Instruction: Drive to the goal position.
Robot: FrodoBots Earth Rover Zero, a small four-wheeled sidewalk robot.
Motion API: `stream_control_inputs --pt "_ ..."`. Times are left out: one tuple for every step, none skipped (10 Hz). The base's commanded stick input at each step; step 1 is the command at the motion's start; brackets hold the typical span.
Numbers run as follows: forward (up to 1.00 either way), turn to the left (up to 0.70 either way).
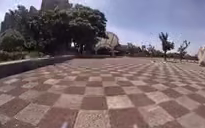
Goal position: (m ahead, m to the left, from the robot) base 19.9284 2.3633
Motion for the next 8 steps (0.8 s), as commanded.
stream_control_inputs --pt "0.70 0.00" --pt "0.70 0.00" --pt "0.70 0.00" --pt "0.70 0.00" --pt "0.70 0.00" --pt "0.70 0.00" --pt "0.70 0.00" --pt "0.70 0.00"
